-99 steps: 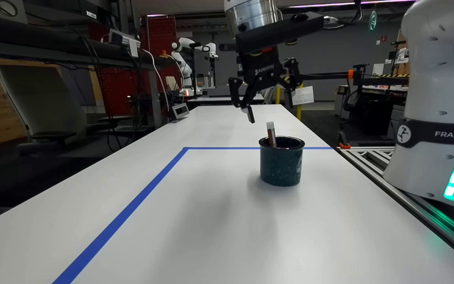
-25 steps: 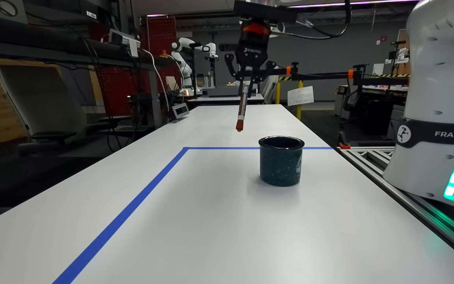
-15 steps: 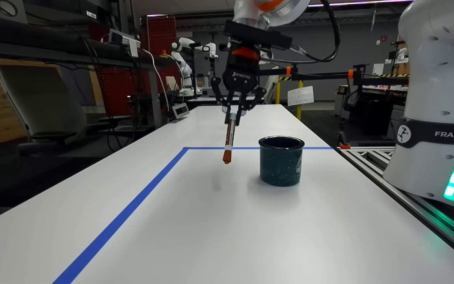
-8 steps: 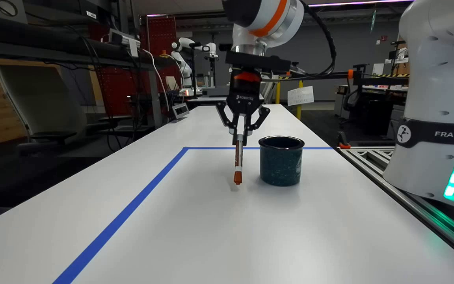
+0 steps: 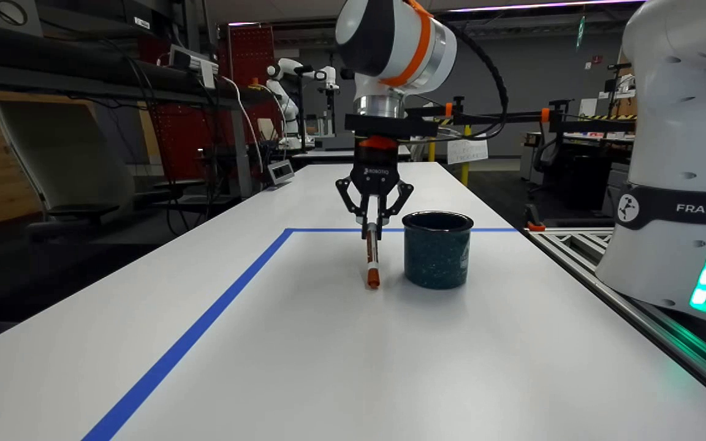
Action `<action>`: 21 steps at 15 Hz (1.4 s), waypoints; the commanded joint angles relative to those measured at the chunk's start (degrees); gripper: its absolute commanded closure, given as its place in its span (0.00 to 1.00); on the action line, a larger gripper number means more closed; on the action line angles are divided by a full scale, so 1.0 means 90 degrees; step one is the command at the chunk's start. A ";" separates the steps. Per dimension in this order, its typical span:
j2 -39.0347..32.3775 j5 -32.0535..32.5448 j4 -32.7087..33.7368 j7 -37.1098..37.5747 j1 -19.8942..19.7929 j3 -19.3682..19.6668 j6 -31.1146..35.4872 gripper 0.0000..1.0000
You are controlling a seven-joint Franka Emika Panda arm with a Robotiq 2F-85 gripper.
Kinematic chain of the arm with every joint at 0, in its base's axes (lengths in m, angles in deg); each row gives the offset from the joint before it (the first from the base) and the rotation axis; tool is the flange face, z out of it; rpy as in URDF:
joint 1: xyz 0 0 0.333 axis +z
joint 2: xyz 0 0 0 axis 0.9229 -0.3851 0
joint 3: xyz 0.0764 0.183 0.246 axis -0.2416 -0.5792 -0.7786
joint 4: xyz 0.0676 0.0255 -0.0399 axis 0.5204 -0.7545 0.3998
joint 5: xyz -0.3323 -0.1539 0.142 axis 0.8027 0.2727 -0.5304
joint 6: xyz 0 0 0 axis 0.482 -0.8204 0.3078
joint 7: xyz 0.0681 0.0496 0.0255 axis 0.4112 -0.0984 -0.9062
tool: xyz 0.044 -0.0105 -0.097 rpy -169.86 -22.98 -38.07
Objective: Take the marker out of the cup
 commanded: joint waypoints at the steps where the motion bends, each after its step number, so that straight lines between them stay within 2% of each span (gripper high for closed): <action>1: -0.0358 0.0875 0.0062 0.0530 0.0053 0.0061 0.0573 0.95; 5: -0.0464 0.2218 -0.0025 0.1274 0.0244 0.0170 0.0996 0.95; 7: -0.0464 0.3236 -0.0085 0.1849 0.0444 0.0324 0.1156 0.95; 8: -0.0471 0.3796 -0.0110 0.2164 0.0565 0.0423 0.1261 0.53; 9: -0.0446 0.4315 -0.0115 0.2479 0.0802 0.0648 0.1282 0.53; 12: -0.0276 0.5906 -0.0117 0.3485 0.1081 0.0960 0.1259 0.31; 16: 0.0203 0.7441 -0.0185 0.4489 0.1125 0.0966 0.1030 0.02; 19: 0.0647 0.7898 -0.0288 0.4768 0.0926 0.0653 0.0843 0.00; 21: 0.0975 0.7806 -0.0432 0.4456 0.0778 0.0363 0.0760 0.00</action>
